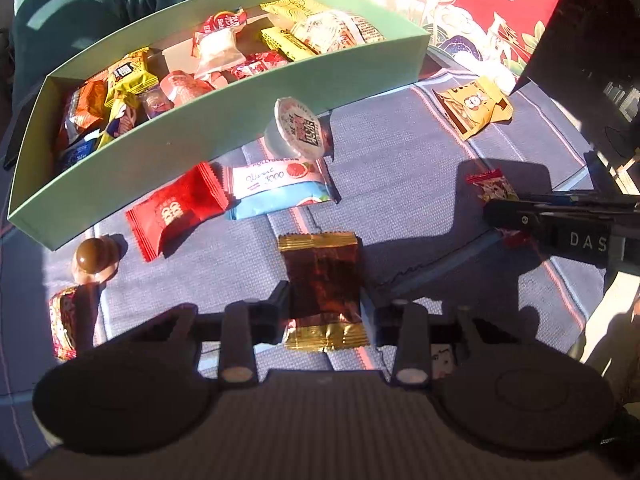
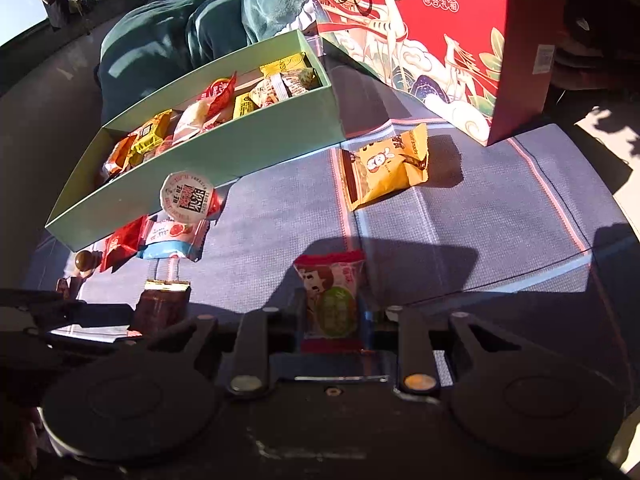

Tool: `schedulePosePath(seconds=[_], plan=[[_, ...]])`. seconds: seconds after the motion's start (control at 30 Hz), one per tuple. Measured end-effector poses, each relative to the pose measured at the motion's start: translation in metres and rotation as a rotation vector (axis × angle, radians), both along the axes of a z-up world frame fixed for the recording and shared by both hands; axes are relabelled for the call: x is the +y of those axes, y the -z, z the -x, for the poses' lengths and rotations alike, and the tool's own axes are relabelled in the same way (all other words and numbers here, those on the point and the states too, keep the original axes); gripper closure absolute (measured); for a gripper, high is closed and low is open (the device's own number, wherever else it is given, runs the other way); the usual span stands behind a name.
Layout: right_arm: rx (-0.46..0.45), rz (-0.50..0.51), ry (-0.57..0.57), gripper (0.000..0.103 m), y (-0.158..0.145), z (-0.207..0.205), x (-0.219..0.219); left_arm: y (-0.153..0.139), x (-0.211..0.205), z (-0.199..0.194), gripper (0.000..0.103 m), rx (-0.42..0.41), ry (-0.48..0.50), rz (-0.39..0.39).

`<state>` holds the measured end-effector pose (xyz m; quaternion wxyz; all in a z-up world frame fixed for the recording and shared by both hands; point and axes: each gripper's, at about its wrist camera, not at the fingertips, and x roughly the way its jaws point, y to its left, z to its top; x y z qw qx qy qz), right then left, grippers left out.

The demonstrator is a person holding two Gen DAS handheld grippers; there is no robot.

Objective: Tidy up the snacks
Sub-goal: 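Grasp the red-green candy pack with right gripper while left grasps brown-gold chocolate pack, then lower both snacks into the green box and open both grippers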

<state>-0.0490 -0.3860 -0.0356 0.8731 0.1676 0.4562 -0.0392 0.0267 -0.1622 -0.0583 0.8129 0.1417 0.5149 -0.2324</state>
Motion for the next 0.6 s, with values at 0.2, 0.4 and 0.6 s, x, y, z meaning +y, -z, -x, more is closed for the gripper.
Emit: schedulePosePath(seconds=[0.2,0.4,0.6], plan=[[0.002,0.016,0.001,0.077,0.001,0.000,0.001,0.001,0.015,-0.007,0.067,0.020,-0.042,0.044],[0.006,-0.025,-0.013,0.077,-0.008,-0.008,0.002,-0.016,0.031,-0.015,0.067,0.013,-0.068,0.111],[-0.040,-0.044,-0.051,0.077,-0.035,-0.027,0.010,-0.044,0.045,-0.033,0.067,-0.022,-0.094,0.176]])
